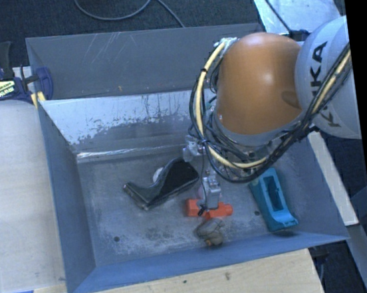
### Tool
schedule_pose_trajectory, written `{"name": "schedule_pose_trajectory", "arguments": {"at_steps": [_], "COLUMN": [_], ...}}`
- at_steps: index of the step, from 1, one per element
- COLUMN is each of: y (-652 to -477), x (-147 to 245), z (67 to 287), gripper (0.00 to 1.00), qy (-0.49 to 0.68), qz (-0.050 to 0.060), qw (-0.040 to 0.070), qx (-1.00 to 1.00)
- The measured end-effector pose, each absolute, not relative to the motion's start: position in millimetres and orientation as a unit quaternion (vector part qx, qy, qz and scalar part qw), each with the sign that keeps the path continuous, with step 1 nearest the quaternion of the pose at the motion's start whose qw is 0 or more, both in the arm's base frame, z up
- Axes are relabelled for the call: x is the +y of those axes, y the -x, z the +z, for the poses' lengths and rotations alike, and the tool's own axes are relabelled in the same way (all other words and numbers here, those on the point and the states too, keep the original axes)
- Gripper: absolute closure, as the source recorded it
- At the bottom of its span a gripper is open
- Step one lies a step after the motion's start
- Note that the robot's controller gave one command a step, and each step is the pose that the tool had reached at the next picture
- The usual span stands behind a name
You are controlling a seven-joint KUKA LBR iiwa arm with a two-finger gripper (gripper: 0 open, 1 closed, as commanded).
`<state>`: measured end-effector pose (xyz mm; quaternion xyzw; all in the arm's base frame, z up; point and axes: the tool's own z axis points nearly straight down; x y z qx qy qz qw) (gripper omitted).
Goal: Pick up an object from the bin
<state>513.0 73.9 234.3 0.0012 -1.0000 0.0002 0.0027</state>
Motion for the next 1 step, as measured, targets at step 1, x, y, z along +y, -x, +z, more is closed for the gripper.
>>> {"name": "schedule_pose_trajectory", "arguments": {"at_steps": [1], "y": [-514.5], "x": [73.5], "z": [238.9], "gripper": [0.0], "qy": [0.0], "qz": [0.0], "qw": [-0.002], "qx": [-1.0]}}
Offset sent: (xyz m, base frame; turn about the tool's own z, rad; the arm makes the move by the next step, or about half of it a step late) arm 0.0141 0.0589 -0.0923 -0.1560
